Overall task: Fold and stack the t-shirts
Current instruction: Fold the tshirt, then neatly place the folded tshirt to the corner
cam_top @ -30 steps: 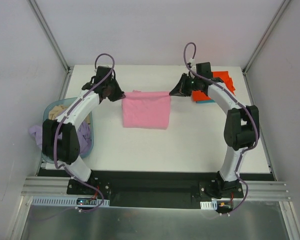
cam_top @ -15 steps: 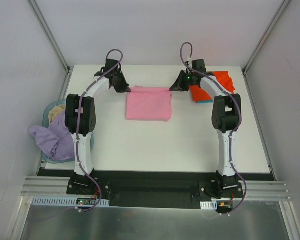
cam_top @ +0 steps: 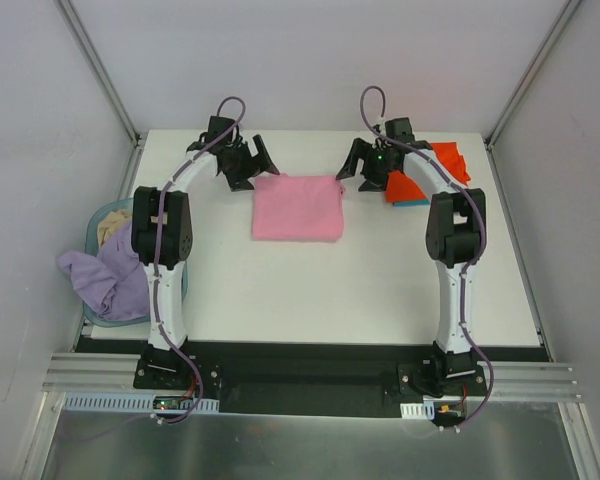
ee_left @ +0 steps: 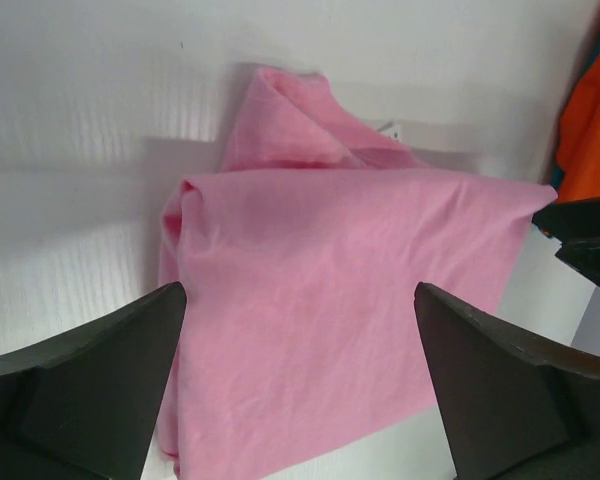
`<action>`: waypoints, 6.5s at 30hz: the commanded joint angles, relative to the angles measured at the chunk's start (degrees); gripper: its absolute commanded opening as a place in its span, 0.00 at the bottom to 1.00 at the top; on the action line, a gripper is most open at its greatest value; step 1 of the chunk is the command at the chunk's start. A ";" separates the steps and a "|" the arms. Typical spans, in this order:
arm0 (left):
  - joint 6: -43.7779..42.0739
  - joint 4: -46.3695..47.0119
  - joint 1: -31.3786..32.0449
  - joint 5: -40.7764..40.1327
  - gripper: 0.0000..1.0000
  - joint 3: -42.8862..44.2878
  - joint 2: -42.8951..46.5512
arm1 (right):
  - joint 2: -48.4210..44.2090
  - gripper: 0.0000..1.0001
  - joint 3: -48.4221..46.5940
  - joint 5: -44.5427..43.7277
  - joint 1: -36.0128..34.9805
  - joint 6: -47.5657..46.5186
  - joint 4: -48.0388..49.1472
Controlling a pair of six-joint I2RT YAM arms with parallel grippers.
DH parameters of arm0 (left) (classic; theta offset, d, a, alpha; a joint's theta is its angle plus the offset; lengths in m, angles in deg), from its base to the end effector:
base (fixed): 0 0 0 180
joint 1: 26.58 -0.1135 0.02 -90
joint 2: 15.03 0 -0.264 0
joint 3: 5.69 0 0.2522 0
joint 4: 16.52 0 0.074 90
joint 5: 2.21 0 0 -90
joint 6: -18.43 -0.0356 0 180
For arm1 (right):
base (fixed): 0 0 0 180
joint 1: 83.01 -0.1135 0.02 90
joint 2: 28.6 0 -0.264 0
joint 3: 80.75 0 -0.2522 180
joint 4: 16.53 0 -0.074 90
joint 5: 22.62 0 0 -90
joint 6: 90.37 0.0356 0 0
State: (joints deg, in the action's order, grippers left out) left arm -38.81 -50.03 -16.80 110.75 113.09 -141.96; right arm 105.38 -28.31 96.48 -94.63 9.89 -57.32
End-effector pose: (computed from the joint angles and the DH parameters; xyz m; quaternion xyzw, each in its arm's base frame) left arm 0.4983 -0.1000 0.2178 -0.0982 0.8924 -0.3148 0.3081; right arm 0.5111 0.1228 0.1981 -0.1023 0.9001 0.2967 0.3023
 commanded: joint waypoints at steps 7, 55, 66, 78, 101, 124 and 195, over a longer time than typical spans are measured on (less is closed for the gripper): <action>1.35 0.41 3.84 1.83 0.99 -9.82 12.50 | -19.27 0.93 11.66 1.55 -6.39 -6.14 -0.75; 3.73 0.07 15.36 -14.93 0.99 -44.27 52.18 | -64.72 0.97 47.32 -33.30 -12.46 -4.30 3.72; -0.15 -11.97 15.09 -38.92 0.99 -48.49 74.54 | -72.72 0.97 54.21 -29.91 -11.67 -0.07 -4.52; 1.79 -13.74 15.00 -46.17 0.99 -52.28 80.53 | -49.27 0.97 49.30 -24.62 -15.71 0.46 -2.24; -0.94 -14.62 15.00 -42.91 0.99 -50.08 75.69 | -24.38 0.67 40.94 -24.36 -19.49 4.06 1.19; -0.23 -17.78 14.56 -50.99 0.99 -47.80 73.41 | -17.61 0.01 13.62 -51.48 -19.06 -24.58 -5.58; -1.64 -20.15 10.52 -55.74 0.99 -43.84 63.22 | -13.48 0.02 -16.02 -58.55 2.03 -32.86 -8.92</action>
State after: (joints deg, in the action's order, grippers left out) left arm -40.08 -70.05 -5.69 55.74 67.65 -77.94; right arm 90.14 -41.45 39.50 -94.58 -24.99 -67.66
